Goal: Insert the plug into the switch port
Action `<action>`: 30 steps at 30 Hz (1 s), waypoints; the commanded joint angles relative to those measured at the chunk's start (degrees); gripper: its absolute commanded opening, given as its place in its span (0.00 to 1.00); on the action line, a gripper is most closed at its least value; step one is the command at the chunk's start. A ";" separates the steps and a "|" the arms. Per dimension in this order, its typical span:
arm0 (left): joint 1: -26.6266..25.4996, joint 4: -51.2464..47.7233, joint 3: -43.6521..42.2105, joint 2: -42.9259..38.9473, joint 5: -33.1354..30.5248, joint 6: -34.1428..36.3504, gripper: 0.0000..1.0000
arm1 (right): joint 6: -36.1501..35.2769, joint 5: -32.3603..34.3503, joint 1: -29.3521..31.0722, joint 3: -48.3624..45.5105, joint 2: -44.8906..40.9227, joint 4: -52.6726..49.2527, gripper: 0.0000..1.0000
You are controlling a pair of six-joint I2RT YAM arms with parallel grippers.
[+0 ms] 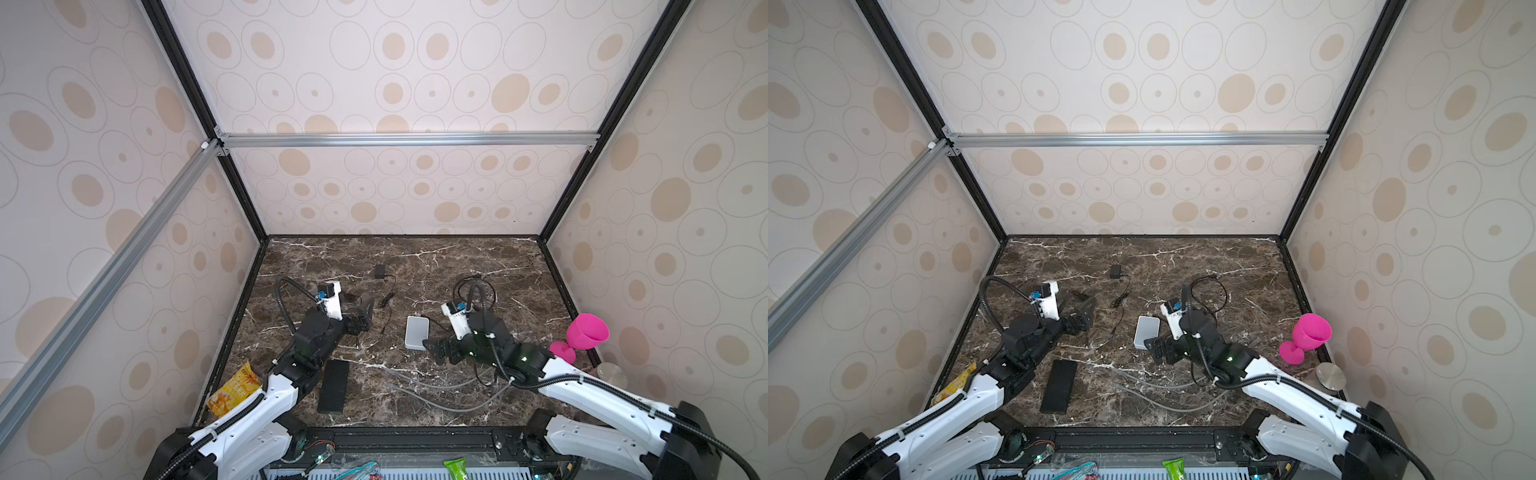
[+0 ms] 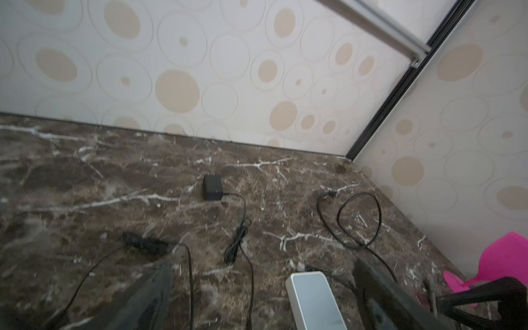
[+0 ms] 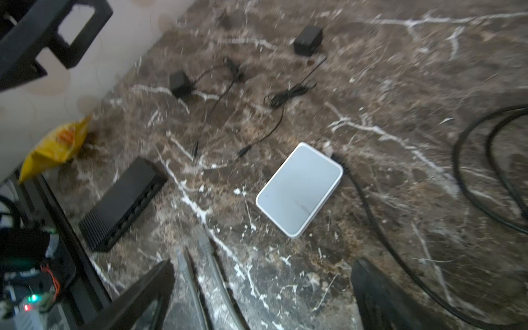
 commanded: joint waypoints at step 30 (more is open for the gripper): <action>4.54 -4.19 -8.38 -7.98 -0.71 -8.43 0.98 | -16.87 0.19 11.62 18.34 21.30 -25.94 0.58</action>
